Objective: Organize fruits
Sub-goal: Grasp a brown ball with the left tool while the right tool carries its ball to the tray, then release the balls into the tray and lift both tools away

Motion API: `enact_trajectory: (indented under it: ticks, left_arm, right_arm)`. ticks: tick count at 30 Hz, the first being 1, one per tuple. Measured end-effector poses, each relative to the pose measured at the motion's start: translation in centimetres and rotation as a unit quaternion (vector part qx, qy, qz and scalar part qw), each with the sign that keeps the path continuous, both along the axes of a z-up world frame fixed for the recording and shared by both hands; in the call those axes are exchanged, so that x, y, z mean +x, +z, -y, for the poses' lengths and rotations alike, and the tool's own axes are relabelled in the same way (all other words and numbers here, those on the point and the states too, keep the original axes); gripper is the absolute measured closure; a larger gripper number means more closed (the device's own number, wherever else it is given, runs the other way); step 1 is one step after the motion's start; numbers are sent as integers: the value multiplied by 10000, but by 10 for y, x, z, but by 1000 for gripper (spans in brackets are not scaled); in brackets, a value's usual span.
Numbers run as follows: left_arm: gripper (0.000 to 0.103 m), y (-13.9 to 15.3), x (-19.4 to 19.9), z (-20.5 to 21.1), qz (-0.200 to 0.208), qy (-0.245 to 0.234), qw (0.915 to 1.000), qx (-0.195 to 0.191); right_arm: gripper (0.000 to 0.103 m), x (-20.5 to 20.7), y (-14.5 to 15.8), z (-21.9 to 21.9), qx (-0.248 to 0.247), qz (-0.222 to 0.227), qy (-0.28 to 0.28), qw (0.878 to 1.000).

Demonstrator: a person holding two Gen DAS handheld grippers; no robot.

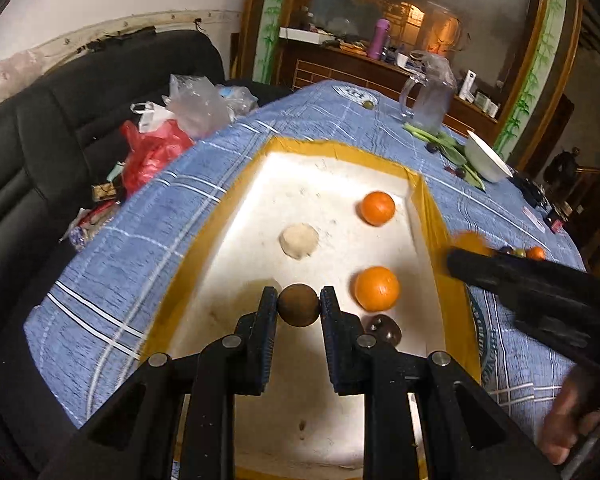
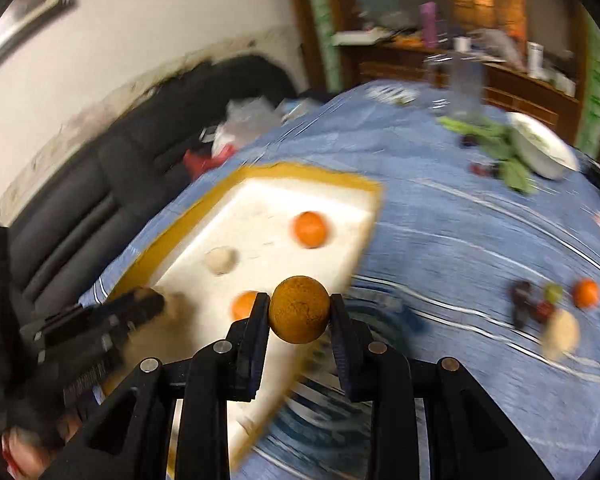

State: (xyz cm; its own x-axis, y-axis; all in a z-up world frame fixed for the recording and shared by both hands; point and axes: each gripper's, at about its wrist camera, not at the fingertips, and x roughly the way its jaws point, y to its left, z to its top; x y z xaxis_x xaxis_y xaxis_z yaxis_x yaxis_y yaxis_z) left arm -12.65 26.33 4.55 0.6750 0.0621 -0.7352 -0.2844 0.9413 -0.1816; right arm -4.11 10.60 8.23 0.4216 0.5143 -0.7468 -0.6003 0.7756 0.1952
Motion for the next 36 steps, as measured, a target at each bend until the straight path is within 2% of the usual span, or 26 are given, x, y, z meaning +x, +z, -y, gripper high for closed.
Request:
enact_trajectory:
  ticks: [4, 5, 6, 7, 9, 13, 16, 17, 18, 22, 30, 33, 36]
  left_arm:
    - [81, 0, -5, -4, 37, -12, 10000, -74]
    - [77, 0, -6, -6, 39, -29, 9999, -128]
    - [66, 1, -7, -9, 52, -36, 9997, -218]
    - [60, 2, -9, -12, 89, -26, 9995, -304]
    - [55, 5, -12, -16, 145, 69, 9994, -305]
    - [46, 10, -18, -24, 243, 61, 9986, -475]
    - [43, 19, -23, -23, 367, 31, 9982, -476]
    - [39, 24, -25, -21, 420, 17, 9980, -469]
    - [37, 27, -27, -19, 476, 3, 9977, -472]
    - [36, 39, -34, -10, 621, -111, 9969, -473]
    - [36, 87, -58, 36, 1024, -659, 9922, -251]
    - [36, 115, -69, 53, 1216, -1025, 9869, -270]
    - [36, 149, -86, 64, 1454, -1413, 9789, -240]
  right_arm:
    - [71, 17, -18, -50, -271, -305, 278, 9988]
    - [71, 20, -21, -59, -359, -315, 353, 9982]
    - [71, 23, -24, -69, -475, -310, 431, 9975]
    - [71, 24, -28, -76, -592, -287, 464, 9968]
    - [70, 26, -33, -85, -750, -307, 523, 9953]
    - [60, 23, -26, -82, -683, -203, 516, 9961]
    - [59, 17, -8, -72, -604, 30, 420, 9973]
    - [59, 14, -2, -69, -600, 124, 384, 9974]
    - [58, 11, 6, -62, -592, 219, 340, 9974]
    - [50, -3, 30, -29, -448, 459, 105, 9979]
    - [50, -42, 74, 73, -80, 728, -713, 9948]
    - [50, -57, 109, 118, 42, 977, -1056, 9896]
    - [50, -76, 159, 164, -3, 1526, -1430, 9779]
